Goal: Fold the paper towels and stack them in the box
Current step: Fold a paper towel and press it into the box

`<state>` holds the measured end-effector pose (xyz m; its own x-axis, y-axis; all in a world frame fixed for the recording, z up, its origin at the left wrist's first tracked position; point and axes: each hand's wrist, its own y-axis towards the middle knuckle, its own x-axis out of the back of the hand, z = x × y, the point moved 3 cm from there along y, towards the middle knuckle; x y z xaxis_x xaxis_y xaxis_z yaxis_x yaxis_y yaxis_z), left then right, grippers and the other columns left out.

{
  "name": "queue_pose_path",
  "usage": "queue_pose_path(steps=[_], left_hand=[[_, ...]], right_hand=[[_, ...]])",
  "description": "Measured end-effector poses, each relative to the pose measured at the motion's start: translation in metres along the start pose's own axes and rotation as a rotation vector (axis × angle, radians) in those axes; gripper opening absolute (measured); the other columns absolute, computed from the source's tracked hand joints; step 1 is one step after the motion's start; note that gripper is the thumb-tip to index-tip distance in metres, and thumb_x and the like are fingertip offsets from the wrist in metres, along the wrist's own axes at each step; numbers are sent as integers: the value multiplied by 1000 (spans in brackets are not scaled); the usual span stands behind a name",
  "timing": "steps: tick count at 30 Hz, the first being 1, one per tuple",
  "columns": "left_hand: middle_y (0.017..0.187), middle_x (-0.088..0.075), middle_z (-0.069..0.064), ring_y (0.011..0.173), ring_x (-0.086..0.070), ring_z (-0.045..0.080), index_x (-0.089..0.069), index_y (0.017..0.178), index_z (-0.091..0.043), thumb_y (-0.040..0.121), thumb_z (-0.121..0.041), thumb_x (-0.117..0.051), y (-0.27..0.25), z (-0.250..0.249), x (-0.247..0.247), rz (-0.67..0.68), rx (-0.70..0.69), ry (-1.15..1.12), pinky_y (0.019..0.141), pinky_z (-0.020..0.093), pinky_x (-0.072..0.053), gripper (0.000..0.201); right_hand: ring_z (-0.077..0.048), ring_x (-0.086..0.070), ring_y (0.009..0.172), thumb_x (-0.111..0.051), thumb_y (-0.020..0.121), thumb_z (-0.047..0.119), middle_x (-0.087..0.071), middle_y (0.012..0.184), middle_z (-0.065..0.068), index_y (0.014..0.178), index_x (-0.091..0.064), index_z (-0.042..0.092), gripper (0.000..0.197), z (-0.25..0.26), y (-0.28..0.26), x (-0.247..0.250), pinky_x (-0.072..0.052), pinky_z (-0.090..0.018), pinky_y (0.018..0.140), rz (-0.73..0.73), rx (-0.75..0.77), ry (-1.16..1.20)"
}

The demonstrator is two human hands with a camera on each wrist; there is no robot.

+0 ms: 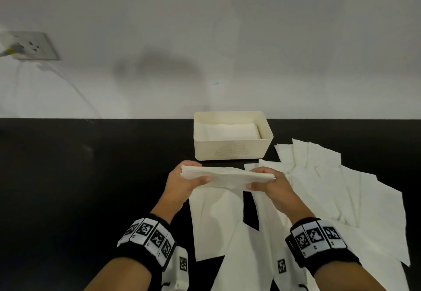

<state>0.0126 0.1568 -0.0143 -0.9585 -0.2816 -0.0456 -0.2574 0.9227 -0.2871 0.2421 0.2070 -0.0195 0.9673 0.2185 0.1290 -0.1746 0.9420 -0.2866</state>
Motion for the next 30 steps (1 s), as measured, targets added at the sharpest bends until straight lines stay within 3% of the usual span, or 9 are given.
queue_pose_path(steps=[2,5,9,14,16,20,22,25,30], left_hand=[[103,-62,6,97,-62,22,-58,94,-22,68,4,-77,1,0,2,21,-1,-6,74,30,-55,41],[106,-62,7,101,-62,24,-59,94,-22,67,5,-76,1,1,1,40,10,-3,76,33,-56,42],[105,-62,5,98,-62,21,-55,101,-25,66,5,-78,2,2,3,17,-4,-40,75,32,-56,52],[106,-62,8,99,-63,23,-57,98,-25,65,7,-79,3,2,-4,46,4,-16,81,38,-56,50],[106,-62,7,99,-62,22,-57,97,-24,65,7,-78,4,2,-5,45,16,-4,82,40,-56,49],[99,-64,6,96,-62,22,-59,90,-17,72,5,-74,5,-1,-3,49,13,64,71,30,-55,33],[97,-63,3,93,-62,19,-58,91,-18,75,2,-73,7,-14,-3,54,-23,86,72,30,-53,29],[96,-62,1,93,-60,19,-57,90,-23,79,-3,-70,19,-50,-8,40,-131,125,83,37,-53,27],[84,-59,-4,80,-55,12,-57,87,-21,82,-8,-69,58,-115,-21,-39,-341,238,77,29,-48,18]], right_hand=[[-25,-59,96,-77,67,-7,-64,97,-7,89,-66,22,39,-4,2,0,-53,-36,84,4,-28,-7],[-30,-59,102,-81,63,-4,-64,106,-14,100,-62,14,45,-7,1,-3,-51,-43,92,-26,-72,-13],[-32,-61,104,-79,65,-4,-66,107,-16,95,-63,15,39,-5,1,-1,-52,-41,90,-27,-60,19],[-23,-59,93,-80,65,-4,-61,91,-4,83,-55,21,40,-5,0,-5,-50,-35,84,-44,-71,10],[-26,-59,96,-80,65,-5,-62,92,-6,85,-57,21,40,-6,0,-6,-49,-34,80,-49,-66,36],[-28,-62,95,-82,65,2,-67,96,-10,94,-63,13,36,-2,4,0,-51,-32,74,-86,-83,-18],[-26,-63,93,-81,66,1,-68,93,-7,94,-65,13,35,13,8,3,-51,-32,76,-107,-43,-8],[-20,-62,83,-79,67,-2,-67,89,-3,84,-63,18,31,53,22,11,-51,-29,72,-158,61,18],[-20,-63,84,-77,71,0,-67,85,0,77,-64,22,27,123,63,26,-53,-34,78,-207,206,-10]])
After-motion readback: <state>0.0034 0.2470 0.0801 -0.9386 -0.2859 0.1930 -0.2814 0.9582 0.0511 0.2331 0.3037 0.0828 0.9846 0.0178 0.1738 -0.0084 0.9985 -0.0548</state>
